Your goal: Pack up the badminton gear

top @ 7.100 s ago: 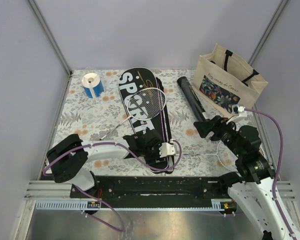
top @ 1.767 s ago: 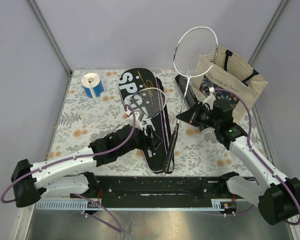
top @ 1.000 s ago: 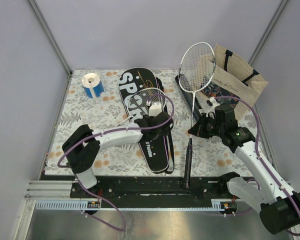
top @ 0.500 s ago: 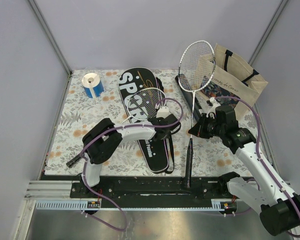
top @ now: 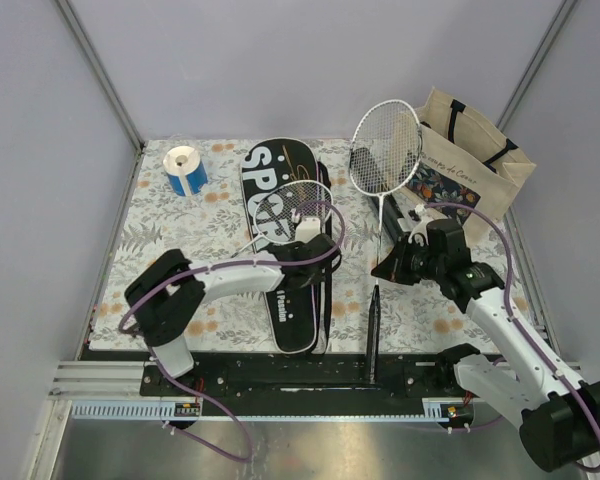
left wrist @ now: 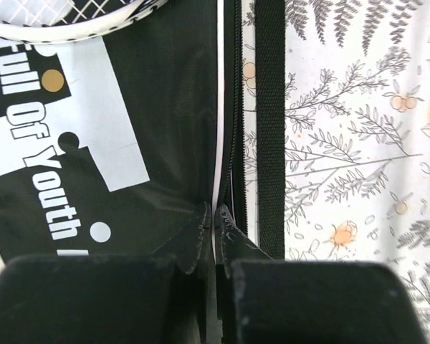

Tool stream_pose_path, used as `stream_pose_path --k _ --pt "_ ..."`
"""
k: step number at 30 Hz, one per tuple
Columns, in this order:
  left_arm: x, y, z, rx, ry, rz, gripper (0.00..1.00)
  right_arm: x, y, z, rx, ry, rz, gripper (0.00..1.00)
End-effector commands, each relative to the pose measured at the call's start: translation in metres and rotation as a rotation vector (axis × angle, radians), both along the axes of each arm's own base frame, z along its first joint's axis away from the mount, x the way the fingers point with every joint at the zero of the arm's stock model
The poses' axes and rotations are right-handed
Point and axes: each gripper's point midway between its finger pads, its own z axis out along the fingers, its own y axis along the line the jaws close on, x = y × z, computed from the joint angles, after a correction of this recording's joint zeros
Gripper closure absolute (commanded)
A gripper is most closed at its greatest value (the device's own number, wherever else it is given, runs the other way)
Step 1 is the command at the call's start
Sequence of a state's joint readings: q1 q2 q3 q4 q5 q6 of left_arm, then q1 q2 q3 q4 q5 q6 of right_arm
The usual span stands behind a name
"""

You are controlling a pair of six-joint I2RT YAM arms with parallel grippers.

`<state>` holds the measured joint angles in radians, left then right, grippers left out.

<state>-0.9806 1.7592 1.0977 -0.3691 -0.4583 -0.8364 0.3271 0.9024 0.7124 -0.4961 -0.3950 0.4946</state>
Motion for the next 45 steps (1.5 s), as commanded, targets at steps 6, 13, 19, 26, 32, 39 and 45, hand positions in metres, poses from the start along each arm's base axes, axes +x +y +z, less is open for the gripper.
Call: stream_pose_path --k 6,13,19,26,32,39,45 --pt "-0.008 0.000 0.052 -0.182 -0.088 -0.046 1.00 -0.001 0.024 -0.012 0.147 0.064 0.055 1.00" --pt "-0.009 0.008 0.070 -0.224 -0.134 -0.032 1.00 -0.004 0.027 -0.026 0.167 0.134 0.042 1.00" --pt "-0.010 0.011 0.081 -0.281 -0.166 -0.023 1.00 -0.007 0.027 -0.036 0.181 0.177 0.014 1.00" --pt "-0.011 0.015 0.090 -0.313 -0.209 -0.034 1.00 -0.019 0.040 -0.036 0.211 0.199 0.124 1.00" --pt "-0.014 0.015 0.097 -0.357 -0.242 -0.059 1.00 -0.025 0.044 -0.038 0.222 0.231 0.133 1.00" --pt "-0.022 0.017 0.101 -0.404 -0.265 -0.096 1.00 -0.036 0.063 -0.038 0.300 0.325 0.195 1.00" --pt "-0.022 0.011 0.108 -0.438 -0.290 -0.137 1.00 -0.039 0.073 -0.037 0.337 0.347 0.200 1.00"
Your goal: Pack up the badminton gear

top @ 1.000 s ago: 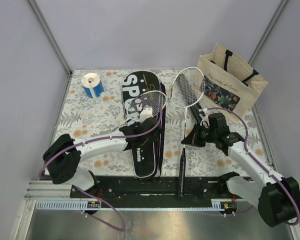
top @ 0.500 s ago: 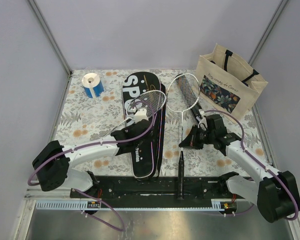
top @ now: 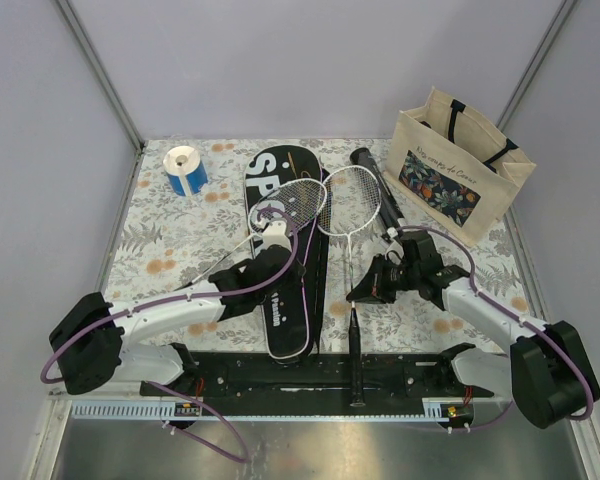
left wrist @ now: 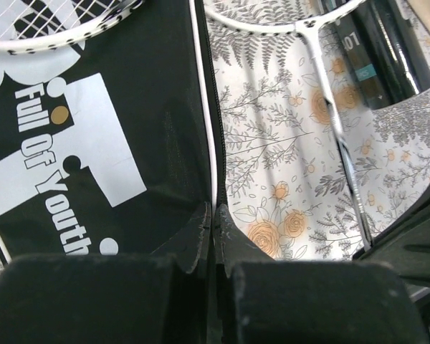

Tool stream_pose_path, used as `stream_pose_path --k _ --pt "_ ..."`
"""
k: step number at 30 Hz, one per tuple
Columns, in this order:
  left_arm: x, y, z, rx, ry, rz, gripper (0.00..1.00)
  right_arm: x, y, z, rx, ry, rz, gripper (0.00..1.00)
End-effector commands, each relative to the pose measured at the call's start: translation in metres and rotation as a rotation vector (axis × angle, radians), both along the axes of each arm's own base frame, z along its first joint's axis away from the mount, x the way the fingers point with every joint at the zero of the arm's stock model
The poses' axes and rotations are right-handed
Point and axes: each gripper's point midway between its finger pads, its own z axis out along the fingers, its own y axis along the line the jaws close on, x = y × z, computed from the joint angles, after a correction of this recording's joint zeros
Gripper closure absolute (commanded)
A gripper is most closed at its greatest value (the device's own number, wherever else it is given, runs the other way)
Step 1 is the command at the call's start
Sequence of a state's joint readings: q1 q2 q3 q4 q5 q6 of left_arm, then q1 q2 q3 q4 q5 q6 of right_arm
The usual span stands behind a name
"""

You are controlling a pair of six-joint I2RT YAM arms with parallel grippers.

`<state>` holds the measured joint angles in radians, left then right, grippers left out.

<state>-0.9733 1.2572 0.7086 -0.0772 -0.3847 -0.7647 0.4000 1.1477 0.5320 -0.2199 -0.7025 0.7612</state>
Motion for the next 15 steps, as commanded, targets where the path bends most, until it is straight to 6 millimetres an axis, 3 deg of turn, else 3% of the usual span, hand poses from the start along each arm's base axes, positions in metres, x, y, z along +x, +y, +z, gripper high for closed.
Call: stream_pose_path --k 1,12,15 --pt "0.006 -0.019 0.035 -0.124 -0.093 -0.050 1.00 0.001 0.019 0.023 0.113 -0.056 0.049 1.00" --pt "-0.004 -0.028 0.035 -0.088 -0.142 -0.199 1.00 -0.011 0.030 0.021 0.176 -0.009 0.172 1.00" --pt "-0.013 -0.035 0.035 -0.086 -0.142 -0.283 1.00 -0.006 0.032 0.019 0.162 -0.018 0.196 1.00"
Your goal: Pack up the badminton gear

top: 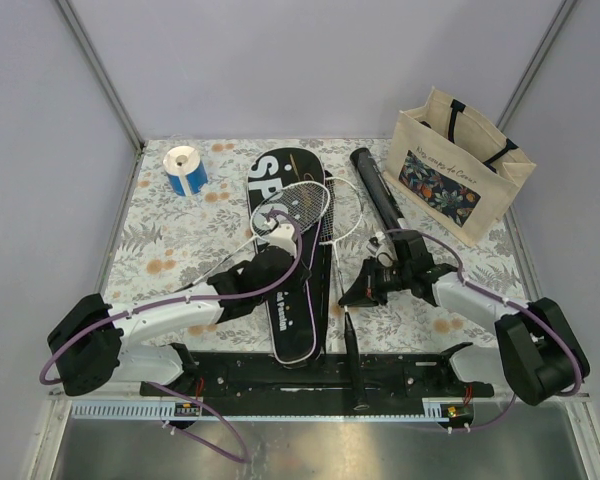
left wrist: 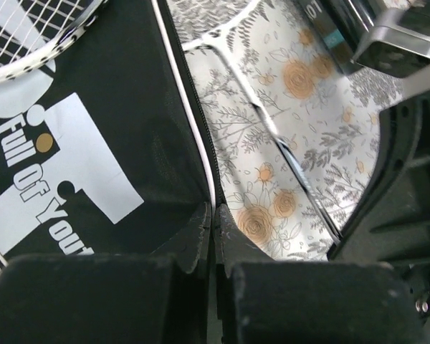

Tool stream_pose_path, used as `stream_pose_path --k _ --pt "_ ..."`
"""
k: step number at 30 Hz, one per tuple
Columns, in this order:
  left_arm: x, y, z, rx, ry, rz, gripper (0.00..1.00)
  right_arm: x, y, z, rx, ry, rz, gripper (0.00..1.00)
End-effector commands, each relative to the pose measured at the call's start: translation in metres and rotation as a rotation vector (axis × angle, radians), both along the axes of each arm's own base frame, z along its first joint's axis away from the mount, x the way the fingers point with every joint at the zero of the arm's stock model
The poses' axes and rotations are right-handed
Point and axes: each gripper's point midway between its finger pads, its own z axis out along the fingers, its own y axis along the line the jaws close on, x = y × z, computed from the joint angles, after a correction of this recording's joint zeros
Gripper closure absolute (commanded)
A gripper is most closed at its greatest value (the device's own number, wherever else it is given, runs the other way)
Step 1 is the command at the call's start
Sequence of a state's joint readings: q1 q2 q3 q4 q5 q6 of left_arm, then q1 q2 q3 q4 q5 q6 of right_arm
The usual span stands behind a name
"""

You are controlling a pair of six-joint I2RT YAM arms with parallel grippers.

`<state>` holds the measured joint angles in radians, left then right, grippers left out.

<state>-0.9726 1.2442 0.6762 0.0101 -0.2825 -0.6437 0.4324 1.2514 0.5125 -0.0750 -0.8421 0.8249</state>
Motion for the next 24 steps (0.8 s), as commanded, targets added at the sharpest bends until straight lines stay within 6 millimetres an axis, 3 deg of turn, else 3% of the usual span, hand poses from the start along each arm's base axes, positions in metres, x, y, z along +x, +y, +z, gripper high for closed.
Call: stream_pose_path --k 1,9,17,24 --pt "-0.007 -0.023 0.031 -0.086 -0.094 -0.163 1.00 0.009 0.012 0.017 0.049 -0.099 0.097 1.00" --pt "-0.017 -0.028 0.032 -0.106 -0.098 -0.234 1.00 0.030 0.025 0.017 0.032 -0.141 0.141 1.00" --pt "-0.025 -0.029 0.033 -0.113 -0.116 -0.289 1.00 0.040 0.036 0.000 0.019 -0.131 0.178 1.00" --pt "-0.035 -0.035 0.036 -0.165 -0.094 -0.329 1.00 0.086 0.051 -0.012 -0.011 -0.190 0.082 1.00"
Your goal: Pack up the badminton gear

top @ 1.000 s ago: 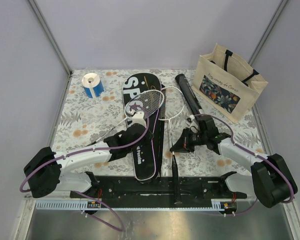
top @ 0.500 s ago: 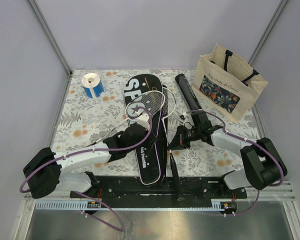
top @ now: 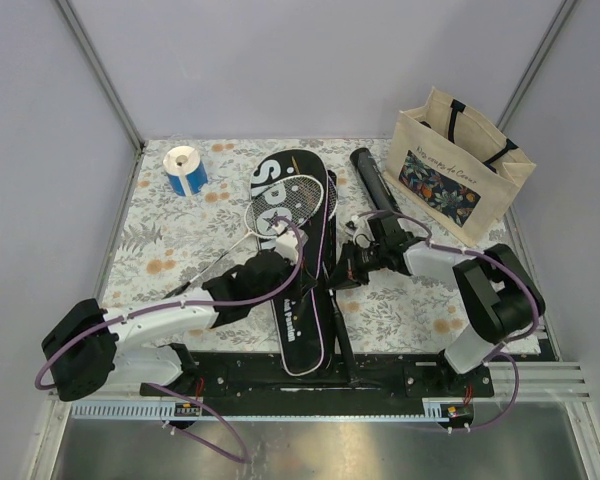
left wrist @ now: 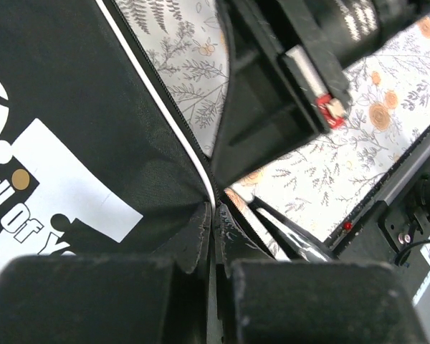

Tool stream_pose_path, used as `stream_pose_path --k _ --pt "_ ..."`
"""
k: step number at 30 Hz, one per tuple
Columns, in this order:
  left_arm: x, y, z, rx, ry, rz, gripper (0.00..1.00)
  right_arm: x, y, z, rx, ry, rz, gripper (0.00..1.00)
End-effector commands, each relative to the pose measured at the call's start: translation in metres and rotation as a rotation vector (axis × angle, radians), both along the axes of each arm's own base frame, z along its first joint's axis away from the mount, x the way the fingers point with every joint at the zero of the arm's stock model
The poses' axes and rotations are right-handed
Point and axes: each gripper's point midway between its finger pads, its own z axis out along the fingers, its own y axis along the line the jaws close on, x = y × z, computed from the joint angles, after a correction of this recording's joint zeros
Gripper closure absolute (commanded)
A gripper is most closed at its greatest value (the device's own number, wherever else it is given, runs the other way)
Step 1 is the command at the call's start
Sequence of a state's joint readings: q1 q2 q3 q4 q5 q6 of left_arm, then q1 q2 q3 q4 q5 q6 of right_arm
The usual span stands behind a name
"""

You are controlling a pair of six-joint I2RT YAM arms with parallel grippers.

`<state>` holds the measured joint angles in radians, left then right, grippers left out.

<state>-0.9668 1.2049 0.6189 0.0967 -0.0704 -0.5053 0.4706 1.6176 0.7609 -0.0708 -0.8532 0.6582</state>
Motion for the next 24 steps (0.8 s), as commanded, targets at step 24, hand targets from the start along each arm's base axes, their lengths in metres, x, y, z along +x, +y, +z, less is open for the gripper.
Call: stream_pose_path --k 24 --pt "-0.020 -0.028 0.029 -0.432 0.121 -0.003 1.00 0.137 0.062 -0.003 0.103 -0.162 -0.387 1.00"
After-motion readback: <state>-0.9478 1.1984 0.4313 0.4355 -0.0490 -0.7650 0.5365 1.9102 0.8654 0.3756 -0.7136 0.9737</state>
